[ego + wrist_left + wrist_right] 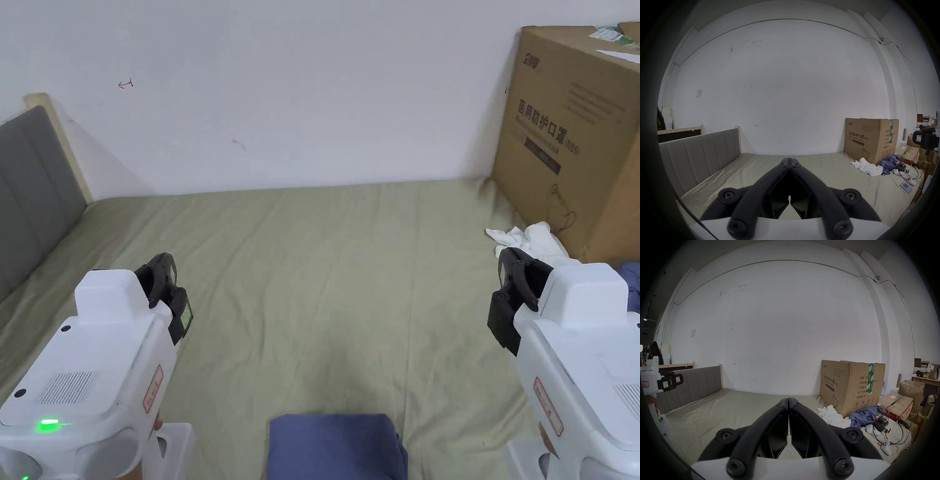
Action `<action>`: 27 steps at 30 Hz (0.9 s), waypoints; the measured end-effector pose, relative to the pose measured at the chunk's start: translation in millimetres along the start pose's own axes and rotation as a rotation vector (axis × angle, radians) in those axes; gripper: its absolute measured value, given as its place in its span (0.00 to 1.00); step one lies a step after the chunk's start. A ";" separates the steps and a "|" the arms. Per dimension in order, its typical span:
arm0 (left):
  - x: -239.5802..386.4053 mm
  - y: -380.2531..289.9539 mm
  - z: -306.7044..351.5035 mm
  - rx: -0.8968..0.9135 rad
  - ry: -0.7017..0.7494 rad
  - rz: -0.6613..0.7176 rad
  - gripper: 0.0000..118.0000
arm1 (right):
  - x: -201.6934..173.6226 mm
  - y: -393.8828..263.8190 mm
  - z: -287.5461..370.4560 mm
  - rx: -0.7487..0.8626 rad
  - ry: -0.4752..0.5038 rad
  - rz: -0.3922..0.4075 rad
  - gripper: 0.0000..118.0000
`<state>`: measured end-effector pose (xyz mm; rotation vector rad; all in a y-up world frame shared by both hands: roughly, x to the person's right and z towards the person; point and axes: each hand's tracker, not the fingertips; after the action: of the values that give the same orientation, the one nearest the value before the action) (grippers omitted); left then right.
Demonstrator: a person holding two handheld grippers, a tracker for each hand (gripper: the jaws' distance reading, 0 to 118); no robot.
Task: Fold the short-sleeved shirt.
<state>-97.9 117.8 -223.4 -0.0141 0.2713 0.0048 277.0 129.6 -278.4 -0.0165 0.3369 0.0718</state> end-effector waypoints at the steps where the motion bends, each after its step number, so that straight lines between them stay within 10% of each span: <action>1: -0.1 -0.4 0.6 0.000 0.000 0.000 0.00 | -0.8 -2.1 -1.0 -0.005 0.004 0.003 0.00; 27: -37.4 -46.1 -10.3 -0.159 0.057 0.016 0.00 | -133.7 -264.7 -75.7 -0.605 0.181 0.020 0.00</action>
<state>-136.5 71.5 -222.7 -0.1705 0.3274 0.0420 145.6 -145.6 -304.6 -0.6217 0.4866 0.1908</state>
